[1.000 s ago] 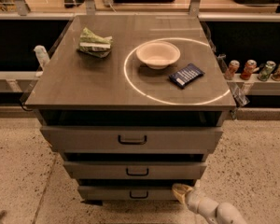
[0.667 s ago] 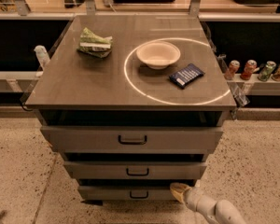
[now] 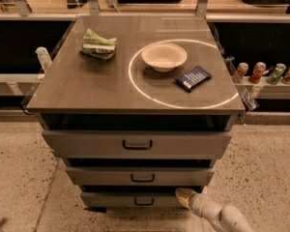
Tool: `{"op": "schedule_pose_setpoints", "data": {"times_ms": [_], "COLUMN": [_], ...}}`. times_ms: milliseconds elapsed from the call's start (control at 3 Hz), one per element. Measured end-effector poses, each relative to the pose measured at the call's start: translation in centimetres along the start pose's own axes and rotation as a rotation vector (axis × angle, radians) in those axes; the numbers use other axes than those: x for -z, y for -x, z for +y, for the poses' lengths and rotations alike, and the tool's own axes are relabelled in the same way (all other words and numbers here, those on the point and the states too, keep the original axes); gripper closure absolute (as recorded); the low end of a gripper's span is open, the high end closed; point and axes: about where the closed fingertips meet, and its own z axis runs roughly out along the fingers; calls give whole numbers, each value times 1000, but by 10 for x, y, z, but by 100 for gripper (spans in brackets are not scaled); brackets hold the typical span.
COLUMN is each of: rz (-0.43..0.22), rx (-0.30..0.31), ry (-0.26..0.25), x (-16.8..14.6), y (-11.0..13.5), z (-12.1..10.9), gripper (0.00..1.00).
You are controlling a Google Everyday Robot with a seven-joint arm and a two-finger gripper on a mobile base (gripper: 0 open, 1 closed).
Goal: Open bottom drawer
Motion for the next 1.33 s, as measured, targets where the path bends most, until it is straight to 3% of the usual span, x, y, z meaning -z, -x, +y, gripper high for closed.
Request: {"op": "schedule_pose_setpoints", "data": {"times_ms": [333,667,1333], "rz": [13,13,81], "rx": [69,70,79], "ry": [8,7,33], "x": [-32,-32,-40], "y": [1,1,-8], "z": [-20,-20,-10], "gripper": [100,100,100]}}
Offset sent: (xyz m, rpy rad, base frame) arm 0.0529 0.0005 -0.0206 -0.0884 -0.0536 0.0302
